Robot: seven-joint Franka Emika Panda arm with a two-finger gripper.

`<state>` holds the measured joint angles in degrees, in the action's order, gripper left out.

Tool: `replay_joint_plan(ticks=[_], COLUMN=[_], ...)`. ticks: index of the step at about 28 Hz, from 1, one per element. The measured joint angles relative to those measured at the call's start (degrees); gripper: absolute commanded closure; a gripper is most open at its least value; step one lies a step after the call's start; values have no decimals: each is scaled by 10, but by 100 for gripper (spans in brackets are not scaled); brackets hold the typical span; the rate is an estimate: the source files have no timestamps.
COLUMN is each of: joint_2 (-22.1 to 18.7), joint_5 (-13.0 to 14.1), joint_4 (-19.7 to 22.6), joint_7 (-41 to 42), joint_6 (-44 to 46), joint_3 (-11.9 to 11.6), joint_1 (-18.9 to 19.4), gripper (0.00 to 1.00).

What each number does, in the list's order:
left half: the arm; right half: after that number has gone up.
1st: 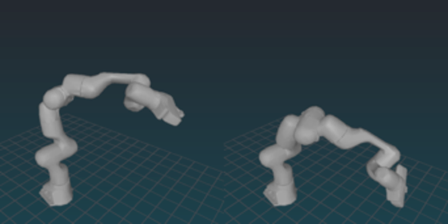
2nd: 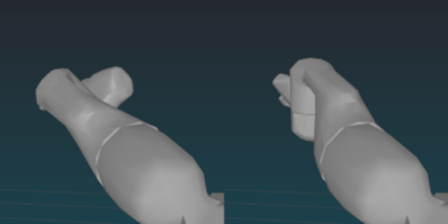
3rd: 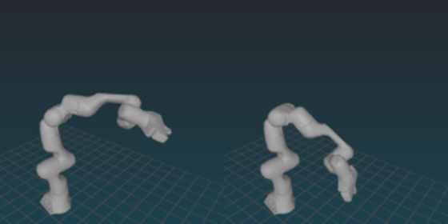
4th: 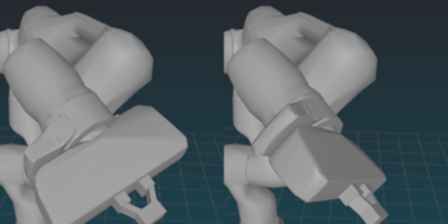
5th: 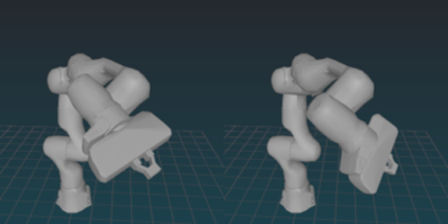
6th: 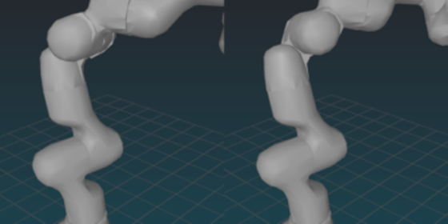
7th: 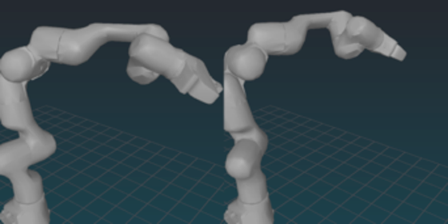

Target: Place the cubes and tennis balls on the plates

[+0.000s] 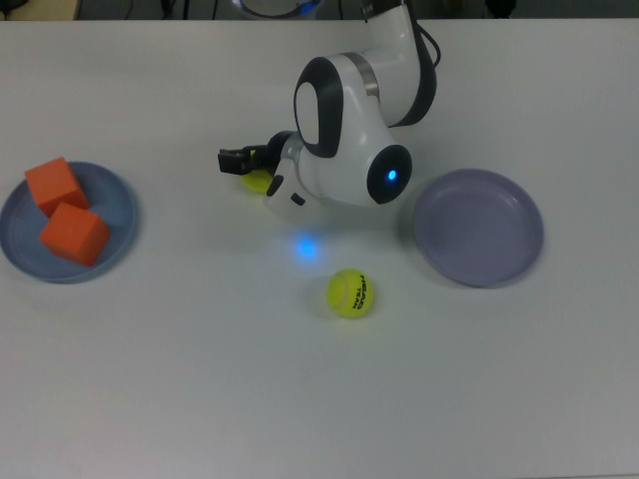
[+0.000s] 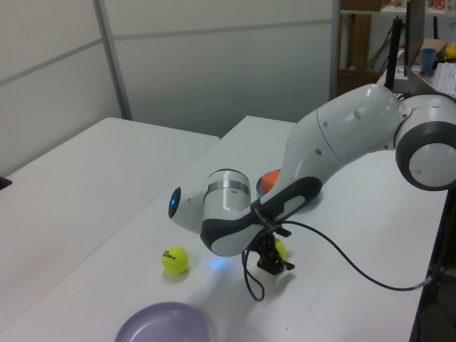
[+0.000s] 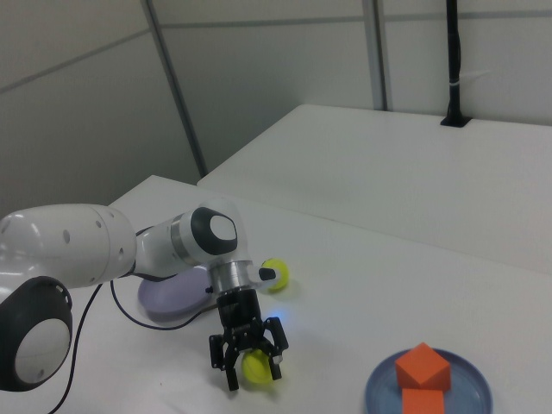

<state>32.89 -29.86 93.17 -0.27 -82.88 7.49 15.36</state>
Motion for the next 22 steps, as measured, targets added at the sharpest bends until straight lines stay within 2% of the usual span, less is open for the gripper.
replay_joint_plan(ticks=[1, 5, 6, 10, 14, 18, 21, 22], joint_2=[0, 2, 3, 5, 7, 10, 10, 10], joint_5=[-1, -1, -1, -1, -1, -1, -1, -1], joint_4=[0, 0, 0, -2, -8, -17, -39, -55], joint_7=[0, 0, 0, 0, 0, 0, 0, 0], joint_6=[-6, -39, -42, -47, -51, -58, -65, -66], joint_3=[0, 0, 0, 0, 0, 1, 5, 14], joint_1=[0, 0, 0, 0, 0, 0, 0, 0], gripper=[0, 27, 57, 75, 82, 82, 82, 82])
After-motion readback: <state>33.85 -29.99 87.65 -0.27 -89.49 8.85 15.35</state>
